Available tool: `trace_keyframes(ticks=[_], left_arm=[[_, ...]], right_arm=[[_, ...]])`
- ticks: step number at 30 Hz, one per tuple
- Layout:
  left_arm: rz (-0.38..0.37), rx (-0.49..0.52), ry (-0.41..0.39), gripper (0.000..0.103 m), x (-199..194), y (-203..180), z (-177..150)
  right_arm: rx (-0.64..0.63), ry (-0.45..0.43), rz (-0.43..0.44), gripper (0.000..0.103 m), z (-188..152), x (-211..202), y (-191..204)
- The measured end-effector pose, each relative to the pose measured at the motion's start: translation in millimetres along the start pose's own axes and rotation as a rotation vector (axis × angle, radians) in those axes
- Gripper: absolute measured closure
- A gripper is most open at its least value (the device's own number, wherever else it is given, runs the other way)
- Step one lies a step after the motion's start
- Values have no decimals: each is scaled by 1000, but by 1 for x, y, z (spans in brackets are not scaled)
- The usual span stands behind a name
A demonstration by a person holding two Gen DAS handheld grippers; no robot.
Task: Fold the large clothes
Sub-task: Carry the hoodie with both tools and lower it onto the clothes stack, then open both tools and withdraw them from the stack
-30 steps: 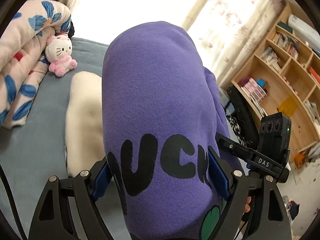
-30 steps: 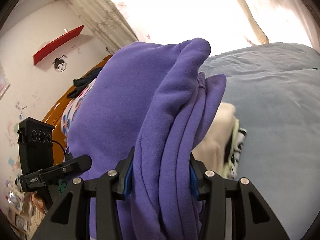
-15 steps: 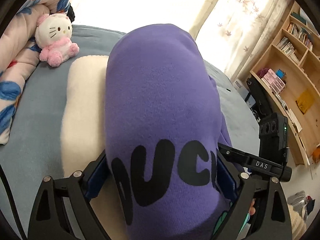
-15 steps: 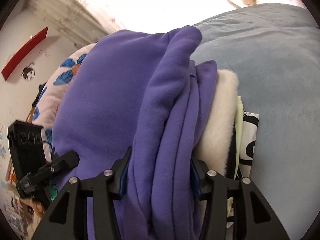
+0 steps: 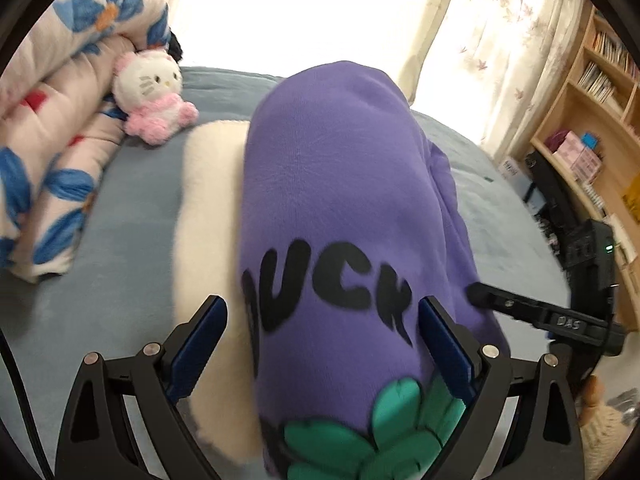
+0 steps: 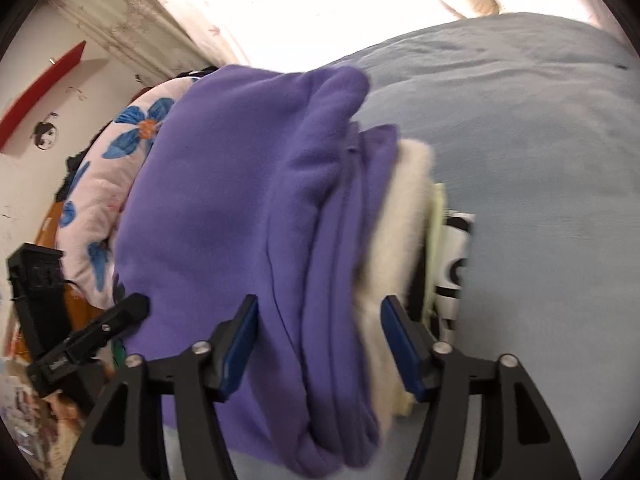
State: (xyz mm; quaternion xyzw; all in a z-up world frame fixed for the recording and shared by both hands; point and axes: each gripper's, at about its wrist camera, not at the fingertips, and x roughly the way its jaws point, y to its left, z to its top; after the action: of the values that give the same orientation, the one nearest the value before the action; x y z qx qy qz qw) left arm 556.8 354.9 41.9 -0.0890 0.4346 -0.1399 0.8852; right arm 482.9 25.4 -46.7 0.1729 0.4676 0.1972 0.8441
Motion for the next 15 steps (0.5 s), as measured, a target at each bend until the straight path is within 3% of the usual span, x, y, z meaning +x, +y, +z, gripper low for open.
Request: trace_keyframes(ticks=[6, 15], left_arm=[[56, 48, 3, 8, -37, -30, -14], [37, 93, -16, 8, -113, -92, -40]], right_arm=[[-39, 11, -55, 40, -20, -44, 9], [-112, -31, -63, 40, -43, -141, 38]])
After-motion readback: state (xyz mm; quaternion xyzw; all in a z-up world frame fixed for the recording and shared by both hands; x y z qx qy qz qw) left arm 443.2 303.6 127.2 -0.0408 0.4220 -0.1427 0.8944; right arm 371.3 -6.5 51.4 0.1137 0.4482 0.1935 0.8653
